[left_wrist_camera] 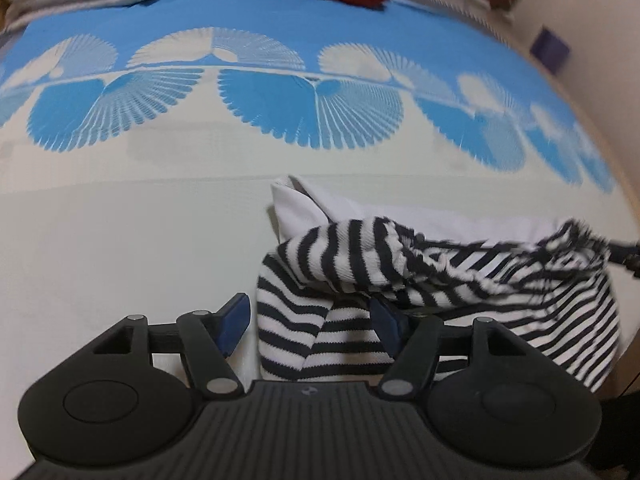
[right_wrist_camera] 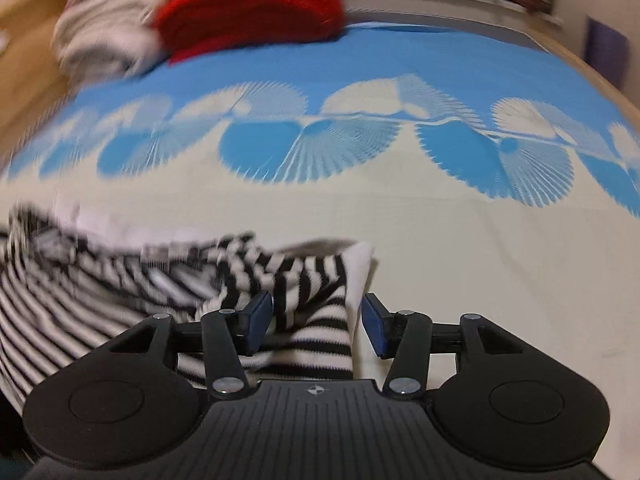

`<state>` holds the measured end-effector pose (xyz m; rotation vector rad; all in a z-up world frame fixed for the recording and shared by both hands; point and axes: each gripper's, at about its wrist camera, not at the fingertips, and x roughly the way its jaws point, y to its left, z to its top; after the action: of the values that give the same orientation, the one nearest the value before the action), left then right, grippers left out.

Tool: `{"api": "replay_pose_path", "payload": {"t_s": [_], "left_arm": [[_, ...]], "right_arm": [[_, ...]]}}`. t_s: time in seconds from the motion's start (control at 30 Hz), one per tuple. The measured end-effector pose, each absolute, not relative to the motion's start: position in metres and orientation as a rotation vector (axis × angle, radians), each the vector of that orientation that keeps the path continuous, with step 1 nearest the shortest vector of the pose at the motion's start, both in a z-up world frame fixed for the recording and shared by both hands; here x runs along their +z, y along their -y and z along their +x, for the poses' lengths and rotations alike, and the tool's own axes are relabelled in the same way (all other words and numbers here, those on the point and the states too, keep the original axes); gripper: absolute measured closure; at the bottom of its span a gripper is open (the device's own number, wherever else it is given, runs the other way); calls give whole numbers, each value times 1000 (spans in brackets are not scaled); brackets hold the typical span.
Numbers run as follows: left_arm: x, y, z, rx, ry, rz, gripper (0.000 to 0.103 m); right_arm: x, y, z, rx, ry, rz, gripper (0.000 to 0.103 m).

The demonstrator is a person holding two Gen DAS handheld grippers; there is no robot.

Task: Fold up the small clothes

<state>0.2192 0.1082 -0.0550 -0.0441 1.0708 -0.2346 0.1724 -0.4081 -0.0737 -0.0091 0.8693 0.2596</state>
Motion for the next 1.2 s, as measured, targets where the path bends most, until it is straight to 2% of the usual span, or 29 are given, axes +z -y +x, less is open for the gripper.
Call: {"api": "replay_pose_path", "payload": {"t_s": [0.23,0.57,0.6,0.67,0.7,0.73,0.77,0.87,1.0,1.2], "left_arm": [[-62,-80,237,-237,-1029,58,29],[-67,-71,268,-224,-991,45,31],[-68,-71,270,-227,-990,43,35],[-69,-72,272,-246,-992,36,51],[-71,-72,274,-257,-998,31,68],[-72,-73,275,-269,-1003,30,86],[-72,-73,276,-270,-1002,40,97],[-59,-80,276,-234,-933,27,99],[-46,-90,281,-195,-852,-82,100],[-64,-81,299,-120,-888,-29,99]], "right_arm": [[-78,371,182,328,-809,-235,51],[-86,360,213,331,-790,-214,53],[-88,358,217,336,-794,-216,53],[-91,356,221,348,-801,-220,61],[-90,355,223,369,-803,-208,67],[-90,355,225,386,-807,-194,81],[-89,355,228,405,-814,-175,93],[-77,368,240,388,-781,-47,99],[-53,402,256,254,-646,221,100],[-79,385,290,68,-764,168,101]]}}
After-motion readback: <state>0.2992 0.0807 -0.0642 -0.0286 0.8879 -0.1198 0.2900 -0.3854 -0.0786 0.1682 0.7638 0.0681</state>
